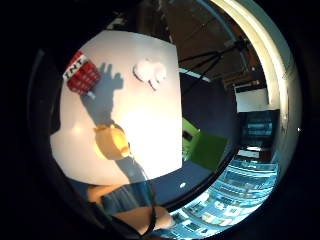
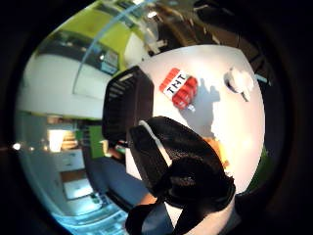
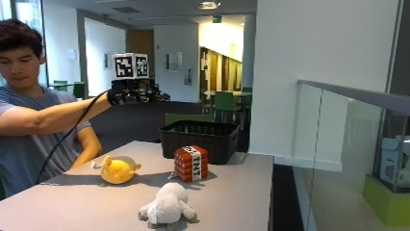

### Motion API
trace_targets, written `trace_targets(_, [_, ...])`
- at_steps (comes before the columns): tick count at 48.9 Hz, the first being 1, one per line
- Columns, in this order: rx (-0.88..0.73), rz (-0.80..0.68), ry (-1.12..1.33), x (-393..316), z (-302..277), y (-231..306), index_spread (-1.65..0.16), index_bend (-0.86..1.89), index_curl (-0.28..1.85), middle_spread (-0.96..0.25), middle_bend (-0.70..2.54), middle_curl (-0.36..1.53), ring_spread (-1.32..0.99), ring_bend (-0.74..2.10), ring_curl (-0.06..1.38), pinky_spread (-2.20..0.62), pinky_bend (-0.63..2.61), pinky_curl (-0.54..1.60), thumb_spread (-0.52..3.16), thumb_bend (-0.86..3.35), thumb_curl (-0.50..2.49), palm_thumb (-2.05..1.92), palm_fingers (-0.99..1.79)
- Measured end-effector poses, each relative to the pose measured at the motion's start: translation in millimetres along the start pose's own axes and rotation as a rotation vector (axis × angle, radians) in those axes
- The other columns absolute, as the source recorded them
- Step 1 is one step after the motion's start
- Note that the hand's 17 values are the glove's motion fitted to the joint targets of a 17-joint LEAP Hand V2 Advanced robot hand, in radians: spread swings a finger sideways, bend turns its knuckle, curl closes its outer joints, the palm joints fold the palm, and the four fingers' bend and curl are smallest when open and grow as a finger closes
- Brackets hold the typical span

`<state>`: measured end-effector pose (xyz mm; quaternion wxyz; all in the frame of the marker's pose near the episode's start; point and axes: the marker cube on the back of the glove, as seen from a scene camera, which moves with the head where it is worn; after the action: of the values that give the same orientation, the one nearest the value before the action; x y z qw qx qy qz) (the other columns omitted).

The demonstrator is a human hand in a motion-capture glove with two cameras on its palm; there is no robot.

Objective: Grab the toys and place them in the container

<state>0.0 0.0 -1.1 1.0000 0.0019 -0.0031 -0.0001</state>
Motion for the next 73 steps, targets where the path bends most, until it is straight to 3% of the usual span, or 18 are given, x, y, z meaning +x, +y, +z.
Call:
trace_targets(9, [0.029,-0.015,0.005,-1.6,-7.4,4.0,-0.24,0.19,0.12,-0.05,0.25,0.11,-0.11,0.16,0.03,0.01,0.53,0.18,0.88,-0.06,0.01,-0.1,0.12])
trace_targets(22, [0.037,-0.033,0.02,-2.7,-11.6,18.3,-0.31,0.18,0.2,-0.06,0.25,0.19,-0.14,0.19,0.07,0.01,0.59,0.24,1.13,-0.07,0.04,-0.11,0.1])
trace_targets(40, [-0.03,-0.097,0.01,31.9,39.6,54.6,-0.33,0.09,0.19,-0.07,0.18,0.24,-0.08,0.31,0.14,0.04,0.93,0.35,1.06,-0.07,0.1,-0.09,0.14])
trace_targets(73, [-0.251,-0.046,0.06,24.3,193.9,117.2,-0.3,0.05,0.12,-0.03,0.15,0.28,0.0,0.55,0.24,0.02,1.39,0.43,0.96,-0.06,0.19,-0.07,-0.17])
